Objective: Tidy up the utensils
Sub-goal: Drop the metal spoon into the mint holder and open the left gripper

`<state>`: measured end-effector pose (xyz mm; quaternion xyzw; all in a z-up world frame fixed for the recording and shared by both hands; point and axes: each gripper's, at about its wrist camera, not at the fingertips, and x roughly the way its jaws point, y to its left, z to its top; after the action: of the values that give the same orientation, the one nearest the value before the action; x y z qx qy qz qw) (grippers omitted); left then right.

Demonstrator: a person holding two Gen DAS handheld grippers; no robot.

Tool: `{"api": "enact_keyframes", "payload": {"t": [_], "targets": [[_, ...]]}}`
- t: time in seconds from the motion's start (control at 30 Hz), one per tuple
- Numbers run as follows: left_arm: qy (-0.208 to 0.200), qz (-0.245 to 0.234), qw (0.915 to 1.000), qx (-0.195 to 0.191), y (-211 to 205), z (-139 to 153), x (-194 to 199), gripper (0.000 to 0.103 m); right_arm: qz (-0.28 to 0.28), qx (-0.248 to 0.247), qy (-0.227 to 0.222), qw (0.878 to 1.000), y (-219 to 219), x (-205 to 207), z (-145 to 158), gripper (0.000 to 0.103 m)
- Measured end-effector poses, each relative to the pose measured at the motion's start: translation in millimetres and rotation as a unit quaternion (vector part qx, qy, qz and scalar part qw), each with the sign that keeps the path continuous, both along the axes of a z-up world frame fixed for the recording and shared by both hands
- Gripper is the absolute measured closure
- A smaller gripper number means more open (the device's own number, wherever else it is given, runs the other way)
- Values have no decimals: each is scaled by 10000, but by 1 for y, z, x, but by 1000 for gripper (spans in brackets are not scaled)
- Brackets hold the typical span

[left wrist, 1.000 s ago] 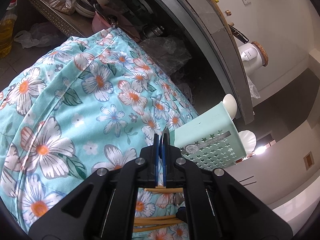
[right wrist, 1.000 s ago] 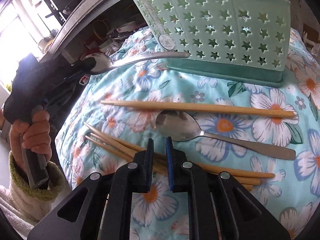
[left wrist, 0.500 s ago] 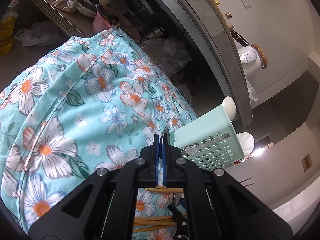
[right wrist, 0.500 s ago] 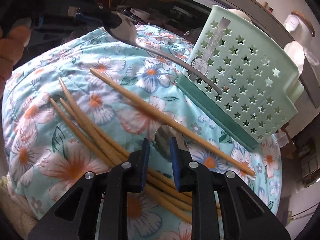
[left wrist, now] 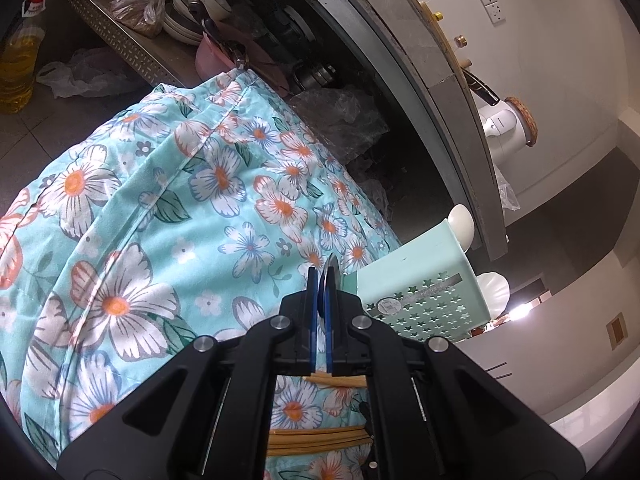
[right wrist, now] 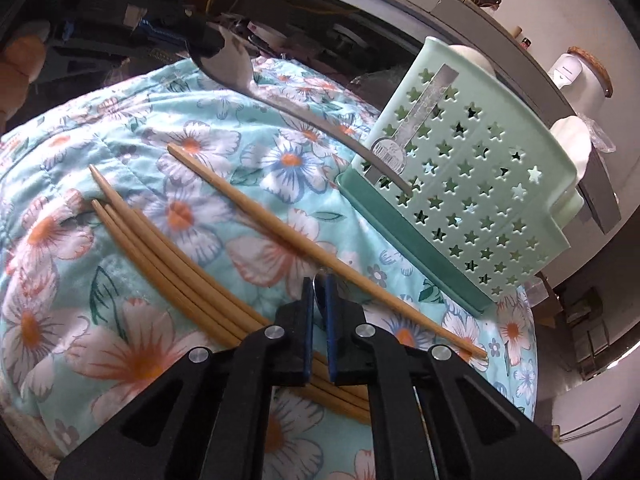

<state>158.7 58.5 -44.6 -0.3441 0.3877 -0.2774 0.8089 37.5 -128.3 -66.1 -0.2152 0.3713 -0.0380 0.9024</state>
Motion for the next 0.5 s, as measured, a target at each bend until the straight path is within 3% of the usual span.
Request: {"api": "enact_keyframes", "payload": {"t": [0.2,0.5], "targets": [[-144,91,9999,23,4,11,-3,102,-74,863,-674,9940,-25,-25,47,100],[-504,110,9985,170,2,34,-15,102,-327,2312,-1338,9631,-78,-40,92,101]]}}
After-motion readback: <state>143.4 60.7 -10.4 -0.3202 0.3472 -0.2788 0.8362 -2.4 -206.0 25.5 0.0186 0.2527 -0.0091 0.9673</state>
